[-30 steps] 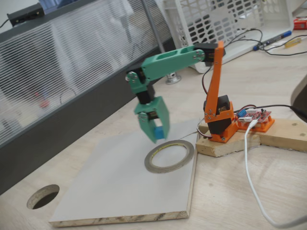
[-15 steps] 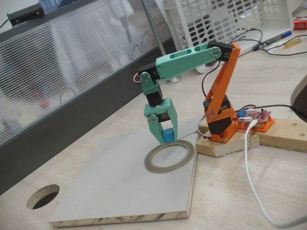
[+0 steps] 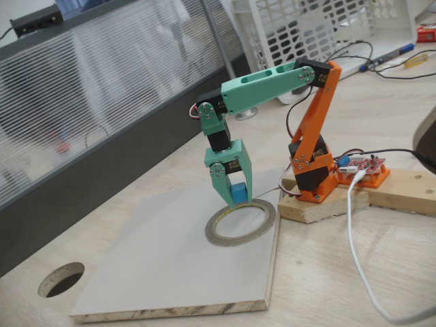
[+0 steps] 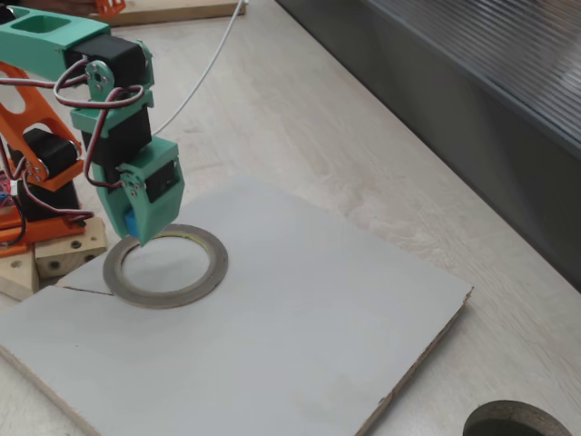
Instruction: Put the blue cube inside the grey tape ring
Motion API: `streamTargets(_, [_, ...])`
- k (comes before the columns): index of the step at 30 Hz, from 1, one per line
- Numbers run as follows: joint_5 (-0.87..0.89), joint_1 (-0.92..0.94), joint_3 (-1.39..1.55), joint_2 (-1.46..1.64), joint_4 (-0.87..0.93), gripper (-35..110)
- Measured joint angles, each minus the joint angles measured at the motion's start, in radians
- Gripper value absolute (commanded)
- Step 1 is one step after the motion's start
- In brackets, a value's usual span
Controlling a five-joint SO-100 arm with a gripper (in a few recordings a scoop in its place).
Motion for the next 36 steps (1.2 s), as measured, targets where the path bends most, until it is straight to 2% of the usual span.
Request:
streamTargets(5, [0.000, 0.000, 0.000, 0.000, 0.000, 25])
streamTargets(13, [0.000, 0.000, 0.015, 0.000, 0.000, 63])
streamTargets(17, [0.000, 0.000, 0.021, 0.003, -0.002, 74])
streamTargets(32, [0.002, 0.000, 0.021, 0.003, -0.003, 76])
streamTargets(36, [0.002, 0.000, 0.021, 0.003, -0.003, 70])
